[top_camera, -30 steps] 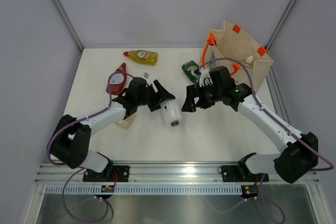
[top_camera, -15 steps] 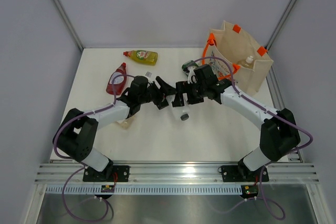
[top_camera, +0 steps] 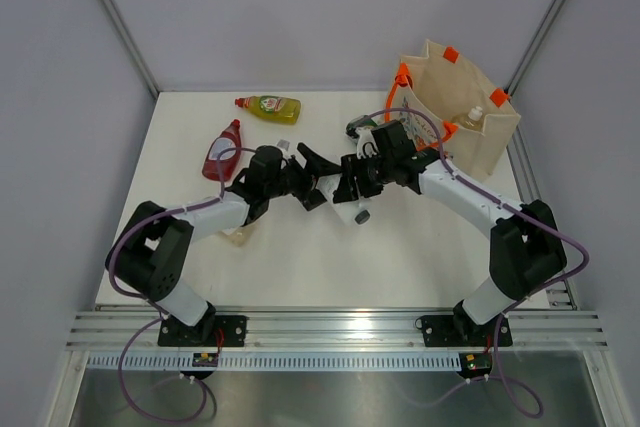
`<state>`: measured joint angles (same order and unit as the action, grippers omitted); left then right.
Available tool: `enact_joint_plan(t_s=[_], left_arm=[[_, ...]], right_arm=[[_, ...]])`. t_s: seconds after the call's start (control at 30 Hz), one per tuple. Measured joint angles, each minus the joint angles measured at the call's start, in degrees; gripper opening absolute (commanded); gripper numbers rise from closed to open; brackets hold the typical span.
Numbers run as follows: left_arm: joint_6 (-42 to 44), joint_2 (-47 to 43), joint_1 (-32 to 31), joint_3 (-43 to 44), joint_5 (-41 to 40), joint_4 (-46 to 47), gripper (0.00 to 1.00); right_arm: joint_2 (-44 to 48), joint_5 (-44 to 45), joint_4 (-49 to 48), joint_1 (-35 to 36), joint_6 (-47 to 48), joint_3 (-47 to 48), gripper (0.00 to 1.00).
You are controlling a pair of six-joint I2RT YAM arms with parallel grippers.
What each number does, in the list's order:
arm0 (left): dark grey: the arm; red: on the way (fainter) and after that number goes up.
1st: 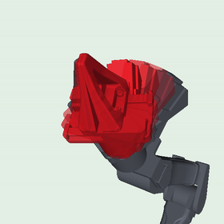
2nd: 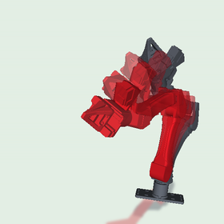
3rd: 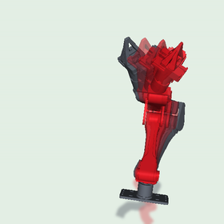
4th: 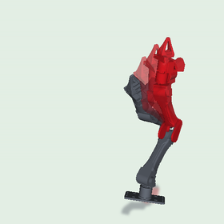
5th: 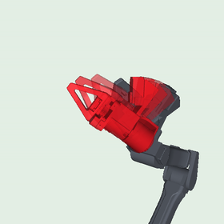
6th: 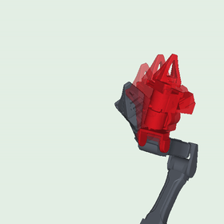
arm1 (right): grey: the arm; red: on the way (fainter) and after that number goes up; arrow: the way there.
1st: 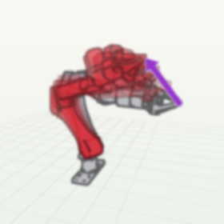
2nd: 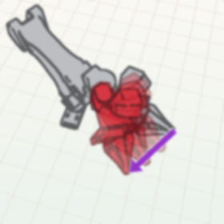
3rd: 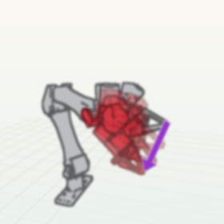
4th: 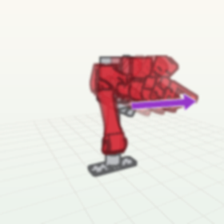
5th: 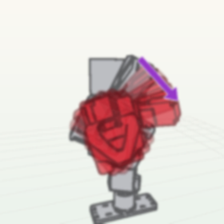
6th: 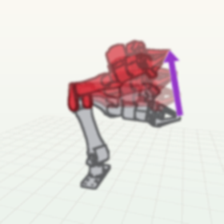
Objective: Place the personal care products into the canvas bag
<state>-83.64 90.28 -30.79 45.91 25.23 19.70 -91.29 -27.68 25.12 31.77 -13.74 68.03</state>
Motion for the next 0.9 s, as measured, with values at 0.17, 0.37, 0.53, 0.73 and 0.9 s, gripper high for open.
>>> enact_joint_plan(t_s=[0.17,0.37,0.53,0.73,0.9], left_arm=[[-0.3,-1.9,0.8,0.0,1.3,1.3,0.99],[7.5,-7.9,4.0,3.8,1.0,-9.3,0.99],[17.9,-14.3,7.8,9.3,-3.3,-21.6,0.99],[31.3,-22.4,9.4,13.4,-12.7,-36.3,0.99],[37.5,-29.8,10.3,12.2,-19.0,-45.7,0.99]], right_arm=[[-0.1,-9.4,-0.3,-4.3,1.1,0.0,0.00],[-0.1,-17.5,0.6,-7.8,4.1,0.4,0.00],[0.5,-18.8,6.6,-9.9,8.1,4.9,0.00],[0.8,-18.2,13.9,-18.6,11.5,20.3,0.00],[0.2,-16.5,15.5,-28.8,13.7,35.7,0.00]])
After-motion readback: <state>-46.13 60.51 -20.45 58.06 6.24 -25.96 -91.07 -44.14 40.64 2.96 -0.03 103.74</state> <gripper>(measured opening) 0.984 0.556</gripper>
